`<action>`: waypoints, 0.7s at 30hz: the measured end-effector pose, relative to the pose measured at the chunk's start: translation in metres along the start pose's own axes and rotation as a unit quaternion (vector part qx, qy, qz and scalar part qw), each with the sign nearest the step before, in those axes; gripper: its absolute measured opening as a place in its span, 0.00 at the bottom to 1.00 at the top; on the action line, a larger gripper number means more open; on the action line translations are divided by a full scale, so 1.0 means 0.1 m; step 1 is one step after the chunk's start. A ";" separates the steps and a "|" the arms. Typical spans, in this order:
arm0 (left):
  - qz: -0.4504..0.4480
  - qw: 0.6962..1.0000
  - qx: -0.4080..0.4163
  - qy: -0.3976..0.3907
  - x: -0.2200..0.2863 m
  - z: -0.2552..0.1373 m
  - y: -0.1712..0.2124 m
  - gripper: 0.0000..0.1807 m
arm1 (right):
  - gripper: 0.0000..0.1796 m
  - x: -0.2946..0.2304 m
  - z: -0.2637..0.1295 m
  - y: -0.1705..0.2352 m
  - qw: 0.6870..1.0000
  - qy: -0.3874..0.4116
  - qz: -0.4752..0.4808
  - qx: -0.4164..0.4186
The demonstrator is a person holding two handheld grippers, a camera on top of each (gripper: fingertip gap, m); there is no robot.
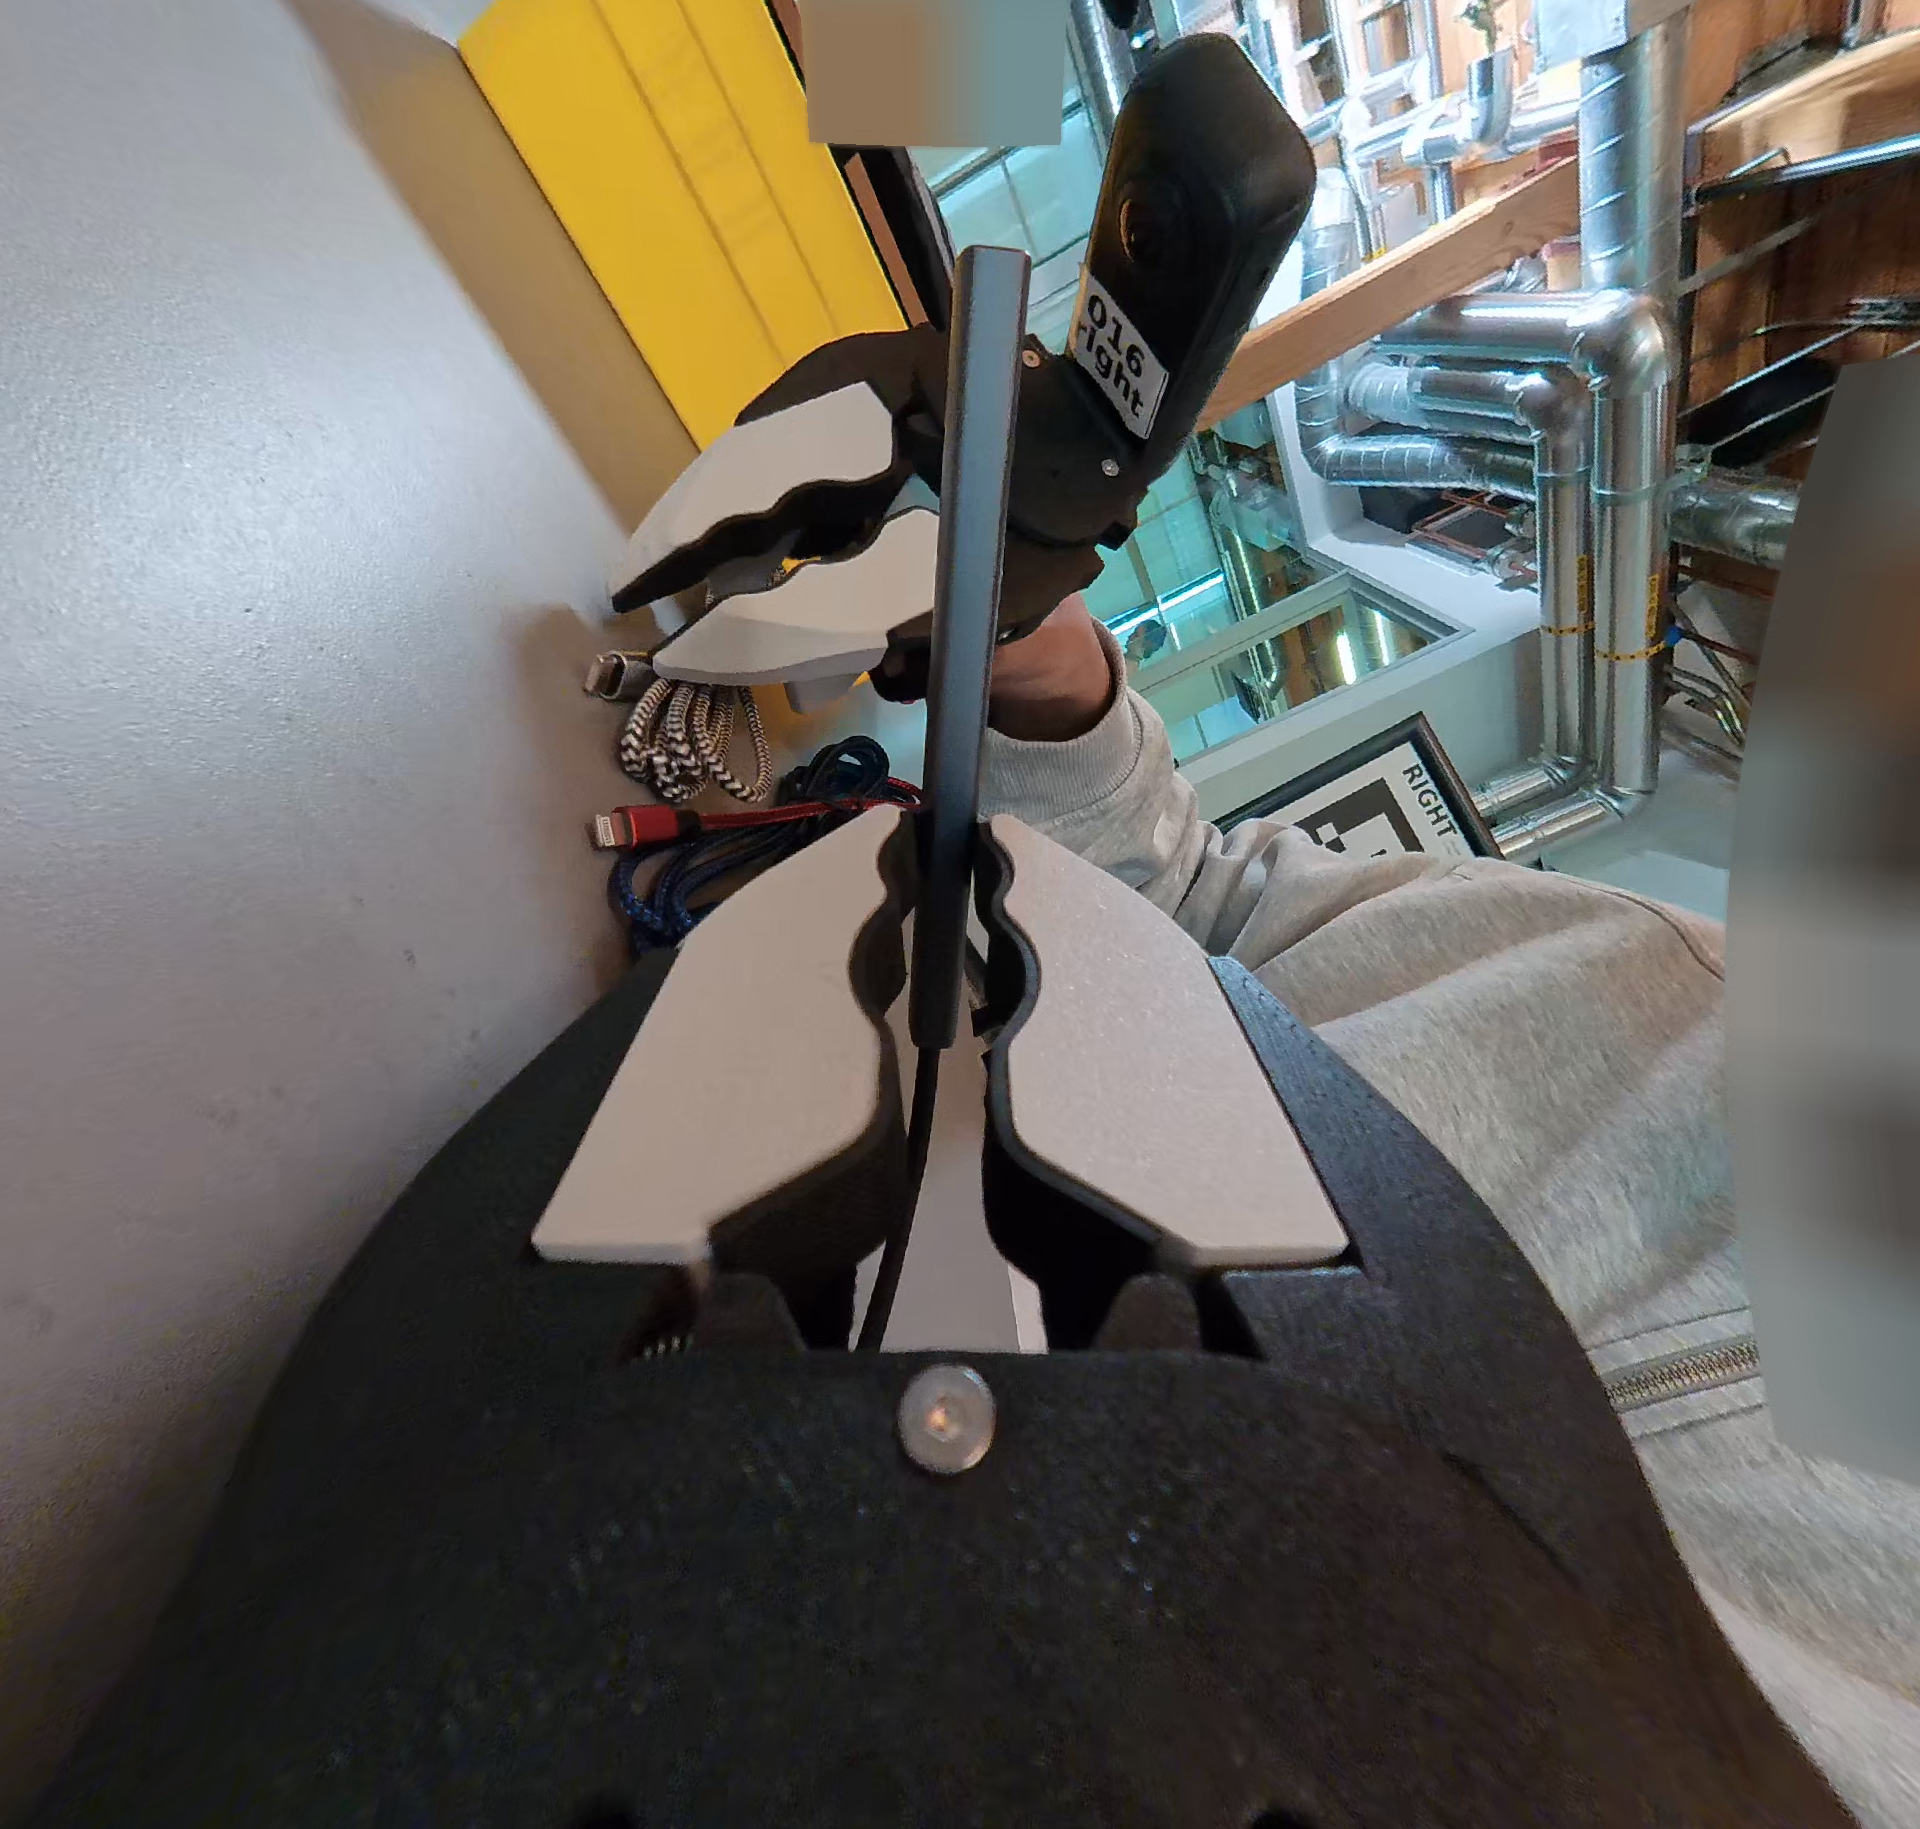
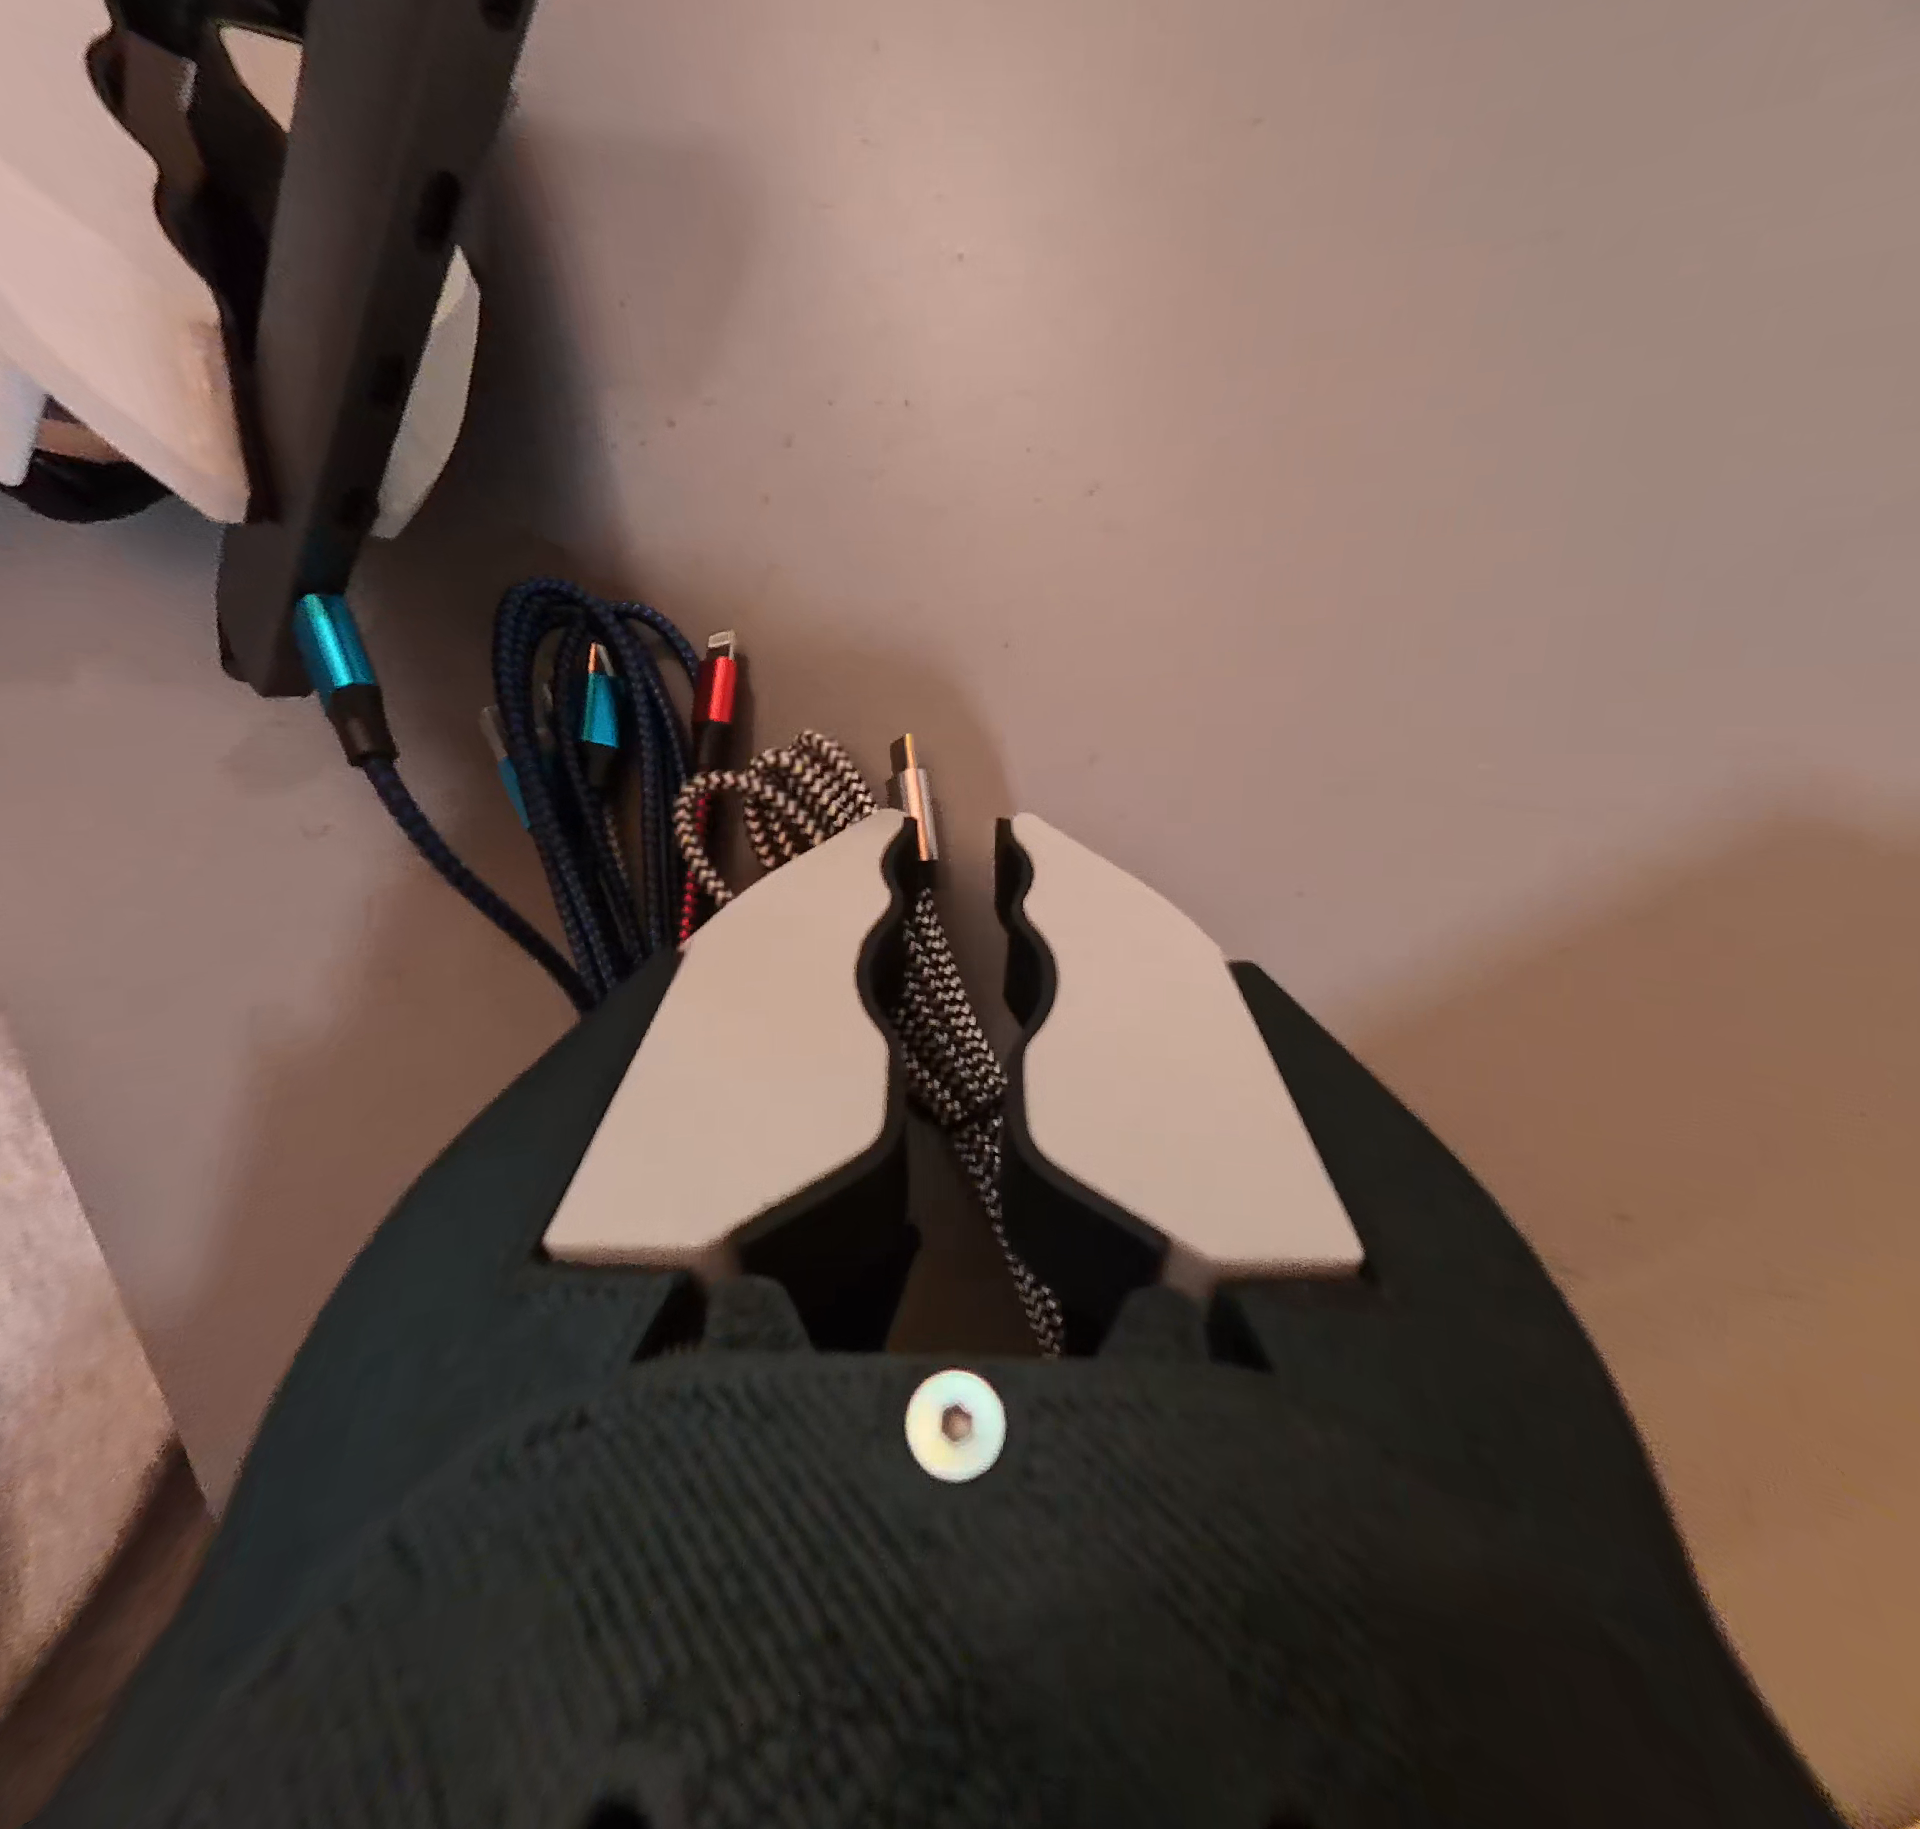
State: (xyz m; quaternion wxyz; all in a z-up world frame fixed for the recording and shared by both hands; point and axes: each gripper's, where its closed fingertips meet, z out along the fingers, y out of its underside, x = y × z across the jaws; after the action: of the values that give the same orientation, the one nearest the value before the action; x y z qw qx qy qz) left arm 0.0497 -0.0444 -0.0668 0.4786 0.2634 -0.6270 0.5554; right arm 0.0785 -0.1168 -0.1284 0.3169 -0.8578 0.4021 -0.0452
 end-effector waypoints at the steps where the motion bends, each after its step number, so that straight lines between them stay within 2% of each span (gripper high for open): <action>1: 0.000 1.000 0.000 0.000 0.00 0.00 0.00 0.05 | 0.08 -0.02 0.00 0.01 1.000 -0.006 -0.001 -0.001; 7: -0.002 1.000 -0.001 0.002 0.00 0.00 0.00 0.05 | 0.11 -0.05 -0.02 0.02 1.000 -0.015 -0.013 -0.006; 21: -0.006 1.000 -0.001 0.006 0.01 -0.01 0.00 0.05 | 0.07 -0.16 0.03 0.07 0.999 -0.029 -0.028 -0.031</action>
State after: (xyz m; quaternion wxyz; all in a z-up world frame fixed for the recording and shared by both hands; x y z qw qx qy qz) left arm 0.0493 -0.0428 -0.0662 0.4858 0.2628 -0.6232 0.5537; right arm 0.0637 -0.1072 -0.1319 0.3001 -0.8792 0.3696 -0.0168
